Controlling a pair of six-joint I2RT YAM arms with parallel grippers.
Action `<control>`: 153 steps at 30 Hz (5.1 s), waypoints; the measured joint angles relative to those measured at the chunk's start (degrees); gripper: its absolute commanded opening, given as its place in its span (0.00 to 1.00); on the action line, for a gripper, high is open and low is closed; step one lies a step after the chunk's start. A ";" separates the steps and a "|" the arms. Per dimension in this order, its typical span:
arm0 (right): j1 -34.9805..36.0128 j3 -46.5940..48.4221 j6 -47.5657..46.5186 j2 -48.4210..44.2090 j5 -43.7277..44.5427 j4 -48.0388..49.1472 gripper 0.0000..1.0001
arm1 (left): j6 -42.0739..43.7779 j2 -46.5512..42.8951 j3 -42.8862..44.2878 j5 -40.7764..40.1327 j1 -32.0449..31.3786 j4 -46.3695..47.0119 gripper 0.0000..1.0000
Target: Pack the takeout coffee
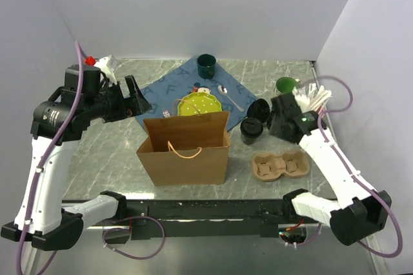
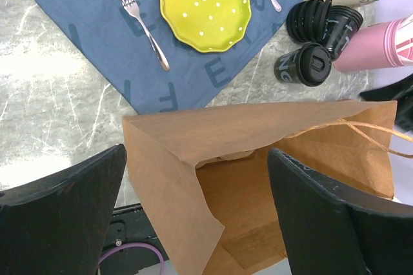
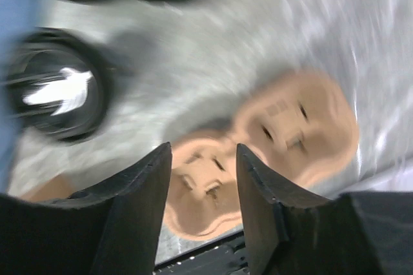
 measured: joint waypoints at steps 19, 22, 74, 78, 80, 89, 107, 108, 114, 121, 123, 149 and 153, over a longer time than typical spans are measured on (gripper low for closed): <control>-4.76 25.22 -46.49 25.38 -9.88 12.52 0.61 | 2.25 -1.75 -0.44 0.46 0.00 -1.03 0.97; -5.90 27.65 -49.05 30.53 -10.95 12.48 0.62 | 2.78 -1.75 -0.44 0.52 0.00 -1.09 0.97; -21.09 44.70 -65.61 50.51 -29.73 2.91 0.73 | 5.75 1.01 -1.40 0.17 -0.48 -2.27 0.97; -22.14 46.62 -65.79 52.74 -31.56 0.37 0.72 | 5.66 1.51 -1.40 0.17 -0.48 -2.27 0.97; -22.56 46.66 -65.83 53.18 -32.37 -0.24 0.72 | 5.60 1.81 -1.40 0.17 -0.48 -2.27 0.97; -23.30 47.41 -66.47 54.12 -36.22 -1.40 0.72 | 4.57 2.69 -1.40 0.22 -0.48 -2.23 0.97; -25.92 47.82 -68.24 55.67 -42.71 -3.43 0.51 | 4.31 3.43 -1.40 0.28 -0.48 -2.23 0.97; -26.14 47.76 -68.24 55.65 -42.97 -3.45 0.51 | 4.31 3.56 -1.40 0.31 -0.48 -2.21 0.97; -26.58 47.43 -68.83 55.63 -45.94 -3.54 0.51 | 4.33 4.13 -1.27 0.44 -0.48 -2.19 0.97; -26.60 46.56 -69.70 55.49 -48.92 -4.59 0.50 | 4.37 4.13 -1.27 0.42 -0.48 -2.19 0.97; -26.60 46.16 -69.72 55.45 -49.11 -4.96 0.51 | 4.39 4.13 -1.25 0.44 -0.48 -2.21 0.97; -26.40 43.58 -65.85 49.72 -49.24 -7.82 0.03 | 4.39 3.26 0.33 3.32 -0.48 -1.73 0.97; -25.73 43.04 -64.41 48.98 -47.71 -6.88 0.00 | 4.39 2.71 0.33 3.98 -0.55 -1.70 0.97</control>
